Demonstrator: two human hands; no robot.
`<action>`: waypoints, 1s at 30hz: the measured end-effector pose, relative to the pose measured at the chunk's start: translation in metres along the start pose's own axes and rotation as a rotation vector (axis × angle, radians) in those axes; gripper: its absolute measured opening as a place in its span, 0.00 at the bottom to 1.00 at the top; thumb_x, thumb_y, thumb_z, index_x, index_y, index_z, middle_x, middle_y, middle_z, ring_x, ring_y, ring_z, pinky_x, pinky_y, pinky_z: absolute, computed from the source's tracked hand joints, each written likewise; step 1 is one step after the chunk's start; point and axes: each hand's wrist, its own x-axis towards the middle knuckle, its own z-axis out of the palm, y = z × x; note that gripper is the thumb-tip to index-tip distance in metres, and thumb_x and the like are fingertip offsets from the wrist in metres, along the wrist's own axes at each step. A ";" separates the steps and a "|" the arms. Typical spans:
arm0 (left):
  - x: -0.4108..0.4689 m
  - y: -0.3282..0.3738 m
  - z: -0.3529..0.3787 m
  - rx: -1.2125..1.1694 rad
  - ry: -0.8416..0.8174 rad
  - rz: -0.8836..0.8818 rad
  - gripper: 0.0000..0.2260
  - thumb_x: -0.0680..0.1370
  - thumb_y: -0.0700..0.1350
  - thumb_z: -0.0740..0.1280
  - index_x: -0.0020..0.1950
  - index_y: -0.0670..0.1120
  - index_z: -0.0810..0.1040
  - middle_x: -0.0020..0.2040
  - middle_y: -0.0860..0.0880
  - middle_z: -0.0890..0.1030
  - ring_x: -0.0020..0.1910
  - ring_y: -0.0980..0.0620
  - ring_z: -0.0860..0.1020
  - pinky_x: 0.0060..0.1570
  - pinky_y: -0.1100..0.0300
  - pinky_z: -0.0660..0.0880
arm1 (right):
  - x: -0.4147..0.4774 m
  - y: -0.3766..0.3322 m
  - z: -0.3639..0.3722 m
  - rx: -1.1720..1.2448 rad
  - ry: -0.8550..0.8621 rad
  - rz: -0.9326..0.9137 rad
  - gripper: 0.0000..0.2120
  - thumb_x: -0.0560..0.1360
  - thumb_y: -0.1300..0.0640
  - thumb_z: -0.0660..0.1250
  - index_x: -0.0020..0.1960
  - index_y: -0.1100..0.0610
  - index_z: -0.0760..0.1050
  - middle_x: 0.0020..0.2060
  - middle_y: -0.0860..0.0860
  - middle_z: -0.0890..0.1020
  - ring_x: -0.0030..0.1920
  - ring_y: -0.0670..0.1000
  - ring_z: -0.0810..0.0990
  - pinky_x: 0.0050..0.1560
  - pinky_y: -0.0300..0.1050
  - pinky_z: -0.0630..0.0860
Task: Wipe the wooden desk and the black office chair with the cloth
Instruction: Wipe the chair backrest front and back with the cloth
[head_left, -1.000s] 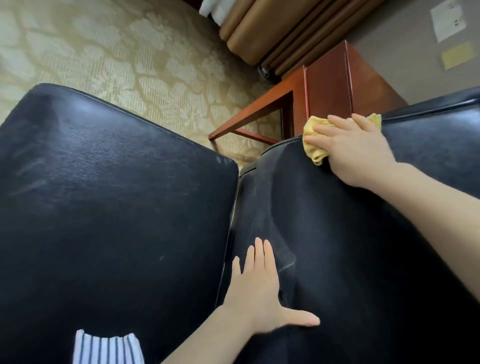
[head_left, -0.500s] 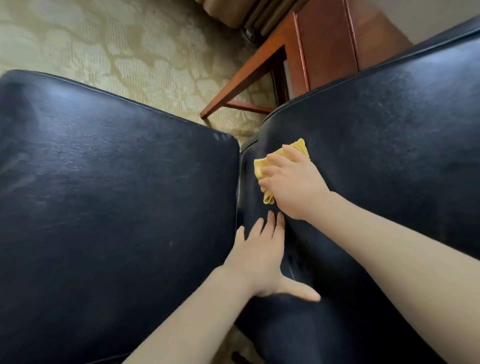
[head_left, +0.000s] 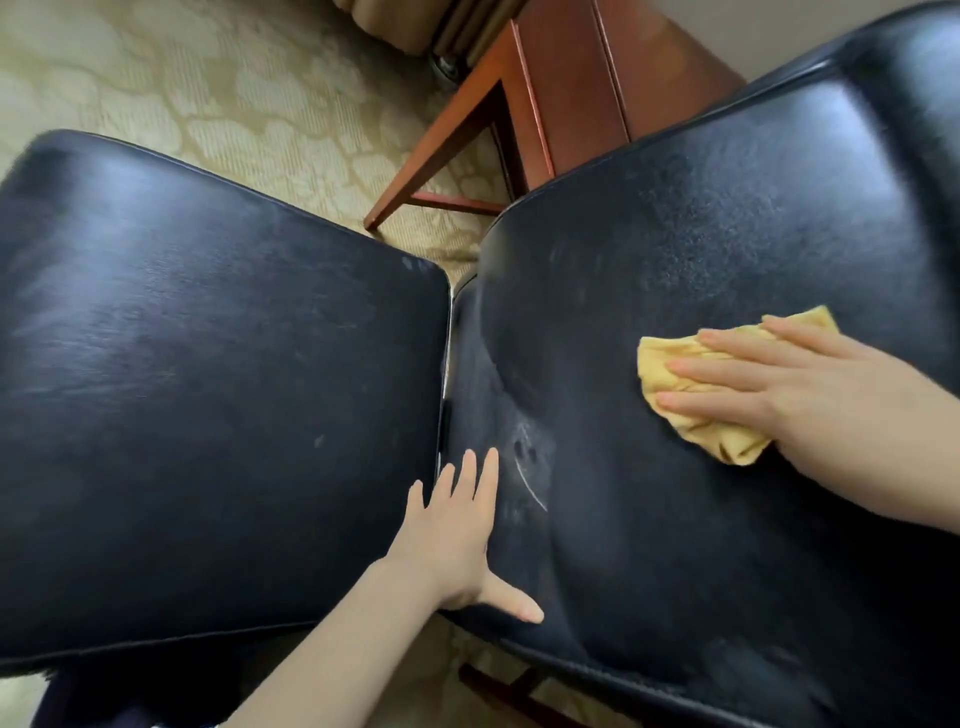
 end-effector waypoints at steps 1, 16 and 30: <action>-0.004 0.002 0.003 0.004 0.014 -0.004 0.63 0.63 0.70 0.70 0.74 0.45 0.28 0.77 0.45 0.34 0.77 0.45 0.37 0.74 0.43 0.41 | -0.003 0.009 0.000 -0.029 0.005 -0.001 0.31 0.65 0.62 0.50 0.64 0.44 0.70 0.62 0.47 0.78 0.65 0.51 0.69 0.66 0.51 0.57; -0.005 -0.016 0.037 -0.350 0.097 0.077 0.58 0.64 0.65 0.74 0.75 0.57 0.32 0.78 0.59 0.46 0.77 0.49 0.49 0.74 0.47 0.54 | 0.148 -0.015 0.020 -0.037 -0.063 0.383 0.21 0.76 0.56 0.61 0.68 0.47 0.68 0.69 0.47 0.67 0.73 0.56 0.55 0.71 0.56 0.47; 0.001 -0.021 0.036 -0.128 0.114 0.056 0.56 0.66 0.68 0.69 0.76 0.55 0.32 0.78 0.57 0.38 0.78 0.48 0.46 0.74 0.42 0.48 | 0.080 -0.157 0.044 0.111 -0.256 0.072 0.15 0.73 0.51 0.62 0.58 0.53 0.78 0.57 0.50 0.78 0.64 0.57 0.70 0.71 0.57 0.54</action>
